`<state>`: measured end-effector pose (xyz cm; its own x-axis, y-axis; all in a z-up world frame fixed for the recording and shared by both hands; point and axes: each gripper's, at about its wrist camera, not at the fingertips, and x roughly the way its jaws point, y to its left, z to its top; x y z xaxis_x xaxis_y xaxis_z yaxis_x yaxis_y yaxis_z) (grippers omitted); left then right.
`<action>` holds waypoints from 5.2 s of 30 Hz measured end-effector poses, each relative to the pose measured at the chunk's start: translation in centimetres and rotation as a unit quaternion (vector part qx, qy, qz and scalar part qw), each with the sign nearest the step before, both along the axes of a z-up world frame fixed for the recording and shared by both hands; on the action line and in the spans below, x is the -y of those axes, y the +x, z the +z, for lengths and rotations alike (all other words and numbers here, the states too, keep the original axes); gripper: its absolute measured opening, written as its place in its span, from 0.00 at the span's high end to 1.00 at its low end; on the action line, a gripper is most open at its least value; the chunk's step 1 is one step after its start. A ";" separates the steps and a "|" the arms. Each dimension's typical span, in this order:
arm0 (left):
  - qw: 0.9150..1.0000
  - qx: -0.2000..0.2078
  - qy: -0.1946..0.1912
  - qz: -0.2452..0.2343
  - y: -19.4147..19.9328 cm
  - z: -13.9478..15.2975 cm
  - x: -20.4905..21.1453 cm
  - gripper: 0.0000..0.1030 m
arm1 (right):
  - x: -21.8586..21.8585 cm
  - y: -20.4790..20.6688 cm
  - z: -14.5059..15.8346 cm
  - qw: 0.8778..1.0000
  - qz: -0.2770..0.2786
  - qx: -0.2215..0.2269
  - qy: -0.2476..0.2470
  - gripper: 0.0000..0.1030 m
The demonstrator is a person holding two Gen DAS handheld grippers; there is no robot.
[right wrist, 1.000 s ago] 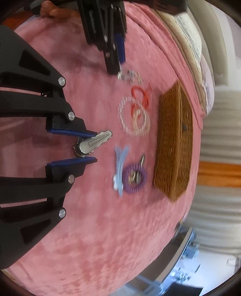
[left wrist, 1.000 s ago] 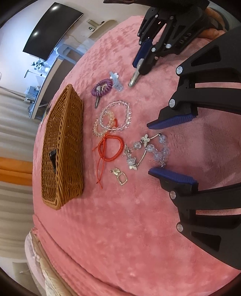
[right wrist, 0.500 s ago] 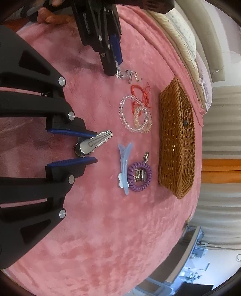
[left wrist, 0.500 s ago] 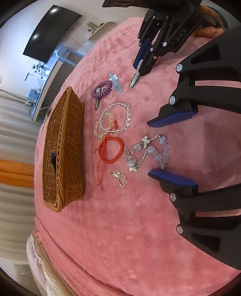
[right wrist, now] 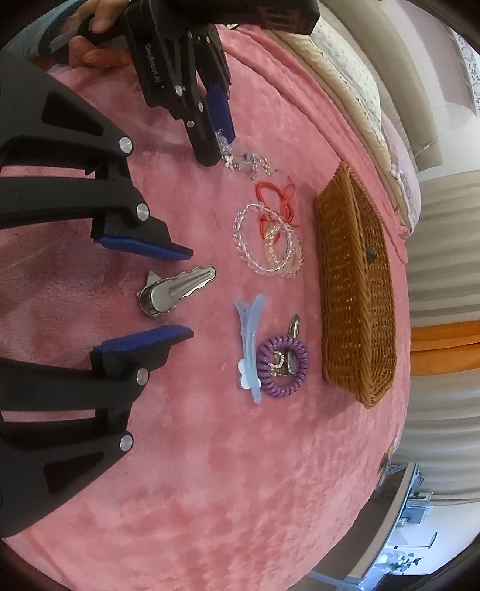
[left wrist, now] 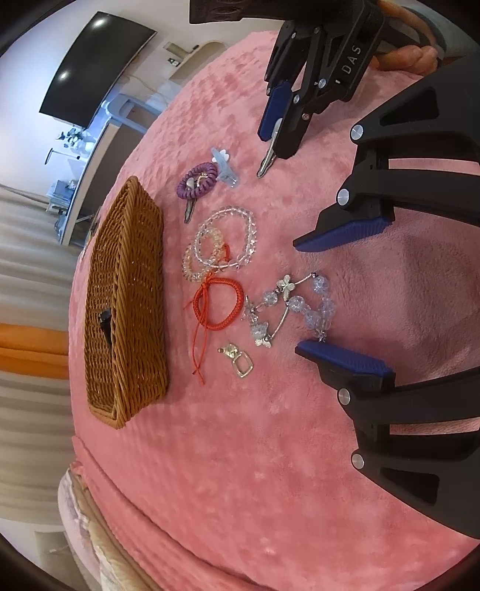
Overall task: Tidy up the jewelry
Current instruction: 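Grasp the clear bead pendant with the left tool while the right tool holds the silver clip, then lower both held items into the wicker basket and open both tools, then grasp the silver square pendant with the left tool while the right tool grasps a clear bead bracelet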
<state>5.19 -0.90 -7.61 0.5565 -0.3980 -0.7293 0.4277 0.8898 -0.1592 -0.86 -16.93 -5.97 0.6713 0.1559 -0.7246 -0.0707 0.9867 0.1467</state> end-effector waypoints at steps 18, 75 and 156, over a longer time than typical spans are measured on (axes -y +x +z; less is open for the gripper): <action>0.999 0.010 -0.046 -0.001 -0.6 1.2 -1.4 0.93 | -1.2 -1.3 0.8 0.999 0.025 0.038 -0.026 0.80; 0.984 0.133 -0.115 0.022 15.8 10.3 2.0 0.93 | 2.5 22.1 6.8 0.998 -0.038 0.045 -0.002 0.80; 1.000 -0.013 0.023 -0.014 4.8 1.0 -0.9 0.80 | -1.9 8.7 0.6 0.999 0.047 -0.026 -0.002 0.93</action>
